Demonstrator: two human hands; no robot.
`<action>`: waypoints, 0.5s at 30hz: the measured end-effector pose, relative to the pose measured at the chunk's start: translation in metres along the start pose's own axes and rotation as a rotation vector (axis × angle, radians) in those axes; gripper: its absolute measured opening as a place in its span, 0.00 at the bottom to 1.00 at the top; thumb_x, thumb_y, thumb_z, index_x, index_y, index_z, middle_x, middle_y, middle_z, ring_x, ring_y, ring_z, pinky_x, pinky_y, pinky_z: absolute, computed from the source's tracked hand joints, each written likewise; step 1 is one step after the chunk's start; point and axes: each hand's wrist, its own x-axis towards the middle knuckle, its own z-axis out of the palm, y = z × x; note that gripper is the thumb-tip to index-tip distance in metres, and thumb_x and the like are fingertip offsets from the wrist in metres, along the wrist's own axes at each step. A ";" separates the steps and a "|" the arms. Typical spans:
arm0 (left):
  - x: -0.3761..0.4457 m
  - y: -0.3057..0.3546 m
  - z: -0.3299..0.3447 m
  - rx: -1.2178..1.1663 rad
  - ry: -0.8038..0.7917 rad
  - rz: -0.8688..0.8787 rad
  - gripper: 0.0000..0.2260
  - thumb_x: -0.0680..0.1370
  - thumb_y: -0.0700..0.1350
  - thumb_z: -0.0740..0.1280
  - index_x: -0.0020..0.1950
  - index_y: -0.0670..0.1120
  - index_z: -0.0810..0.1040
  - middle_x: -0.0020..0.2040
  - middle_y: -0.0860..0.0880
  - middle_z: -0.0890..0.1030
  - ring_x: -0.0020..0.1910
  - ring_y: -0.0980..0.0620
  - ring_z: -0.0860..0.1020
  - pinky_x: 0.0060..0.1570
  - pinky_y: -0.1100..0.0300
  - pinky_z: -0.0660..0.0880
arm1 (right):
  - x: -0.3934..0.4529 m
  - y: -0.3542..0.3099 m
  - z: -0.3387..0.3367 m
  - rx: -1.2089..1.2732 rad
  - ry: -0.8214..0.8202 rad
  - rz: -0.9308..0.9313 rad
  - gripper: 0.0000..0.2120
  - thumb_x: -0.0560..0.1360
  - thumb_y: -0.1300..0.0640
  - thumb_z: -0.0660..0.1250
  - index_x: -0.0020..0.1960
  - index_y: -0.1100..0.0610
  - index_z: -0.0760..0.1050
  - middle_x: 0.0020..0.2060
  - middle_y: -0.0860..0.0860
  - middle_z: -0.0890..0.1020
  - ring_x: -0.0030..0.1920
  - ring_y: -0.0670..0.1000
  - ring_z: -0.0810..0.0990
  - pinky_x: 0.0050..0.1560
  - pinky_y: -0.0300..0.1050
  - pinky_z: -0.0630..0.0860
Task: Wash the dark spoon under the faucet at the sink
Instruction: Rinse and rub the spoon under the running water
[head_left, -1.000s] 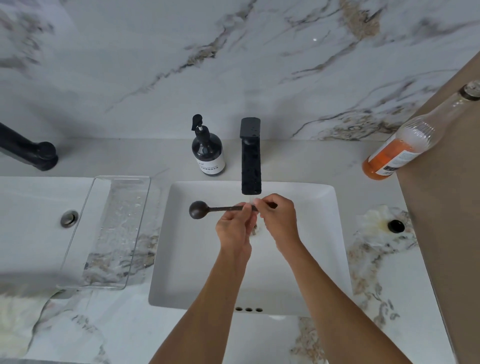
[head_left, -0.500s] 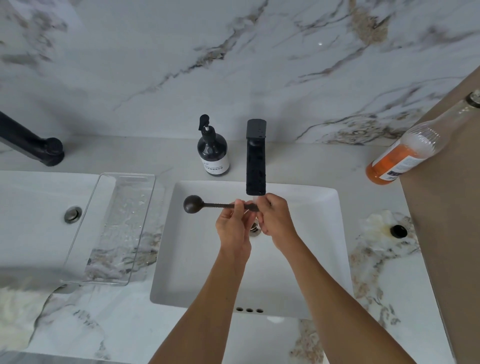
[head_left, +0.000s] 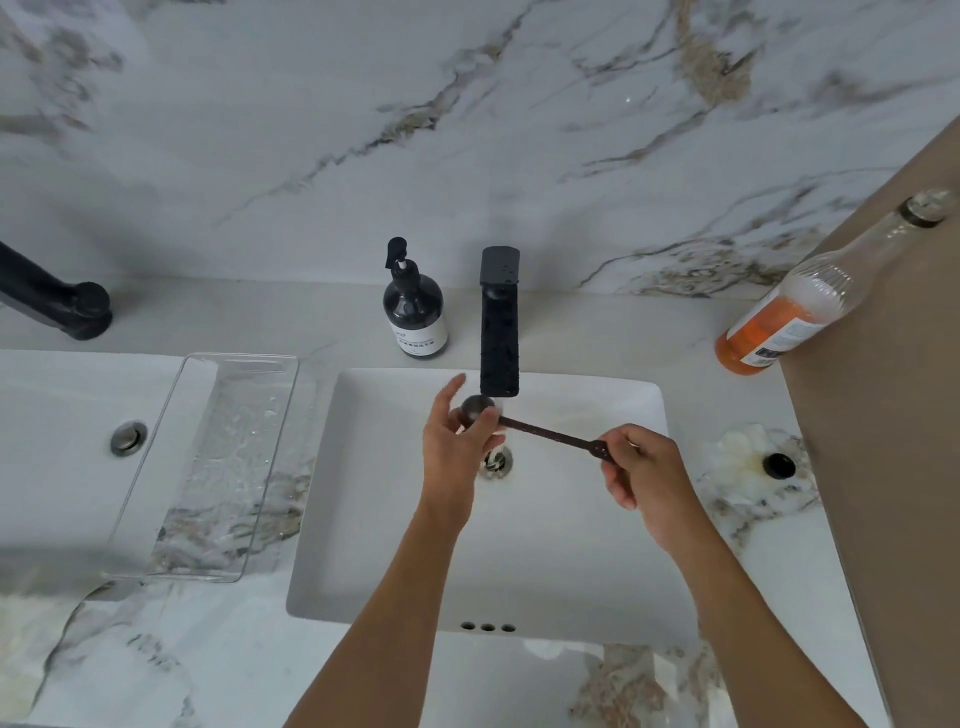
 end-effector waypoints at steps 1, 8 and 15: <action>0.001 0.001 0.001 0.130 -0.032 0.042 0.15 0.78 0.38 0.70 0.64 0.47 0.77 0.43 0.45 0.78 0.42 0.47 0.82 0.42 0.59 0.80 | -0.001 0.000 -0.004 -0.006 0.003 0.005 0.11 0.82 0.66 0.58 0.44 0.68 0.75 0.26 0.56 0.74 0.22 0.51 0.63 0.22 0.38 0.56; 0.006 0.001 0.014 0.318 -0.066 0.089 0.05 0.81 0.40 0.63 0.53 0.40 0.75 0.38 0.43 0.76 0.27 0.52 0.78 0.30 0.60 0.77 | -0.008 -0.003 -0.003 0.076 0.025 0.056 0.11 0.83 0.64 0.58 0.47 0.69 0.75 0.30 0.56 0.72 0.20 0.43 0.68 0.20 0.33 0.62; 0.005 -0.006 0.005 0.009 -0.135 -0.014 0.11 0.84 0.41 0.62 0.49 0.37 0.82 0.48 0.39 0.81 0.40 0.49 0.83 0.45 0.56 0.82 | -0.008 0.008 -0.010 0.083 0.017 0.045 0.13 0.84 0.61 0.59 0.45 0.65 0.77 0.29 0.56 0.72 0.22 0.48 0.66 0.22 0.35 0.60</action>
